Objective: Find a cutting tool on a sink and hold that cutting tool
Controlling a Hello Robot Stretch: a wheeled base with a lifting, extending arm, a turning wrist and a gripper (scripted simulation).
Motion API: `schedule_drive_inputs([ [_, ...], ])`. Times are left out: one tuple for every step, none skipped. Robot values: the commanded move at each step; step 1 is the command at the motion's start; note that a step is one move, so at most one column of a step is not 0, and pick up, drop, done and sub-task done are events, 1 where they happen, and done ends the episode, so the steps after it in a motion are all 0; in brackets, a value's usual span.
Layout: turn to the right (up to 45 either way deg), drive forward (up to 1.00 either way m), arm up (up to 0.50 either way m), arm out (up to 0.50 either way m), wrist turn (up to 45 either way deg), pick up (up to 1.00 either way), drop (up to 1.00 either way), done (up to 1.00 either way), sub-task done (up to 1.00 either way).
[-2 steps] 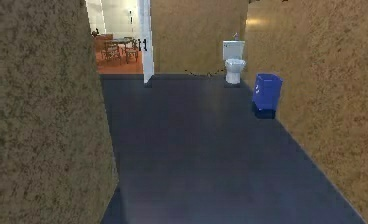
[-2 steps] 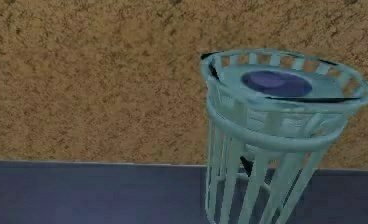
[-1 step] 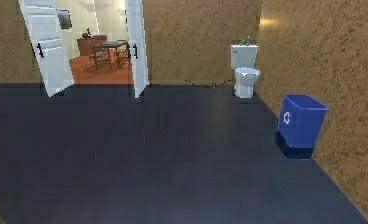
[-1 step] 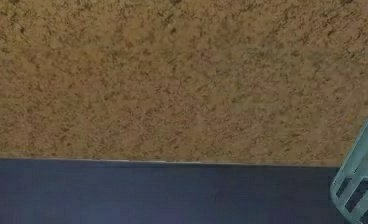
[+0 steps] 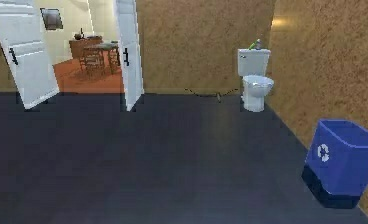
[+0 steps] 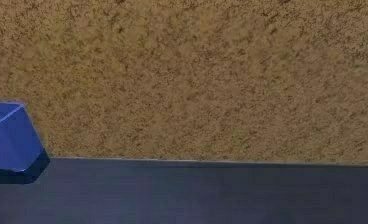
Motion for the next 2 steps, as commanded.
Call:
schedule_drive_inputs([
  [-42.0, 0.0, 0.0, 0.0, 0.0, 0.0, 0.0, 0.0, 0.0],
  [0.0, 0.5, 0.0, 0.0, 0.0, 0.0, 0.0, 0.0, 0.0],
])
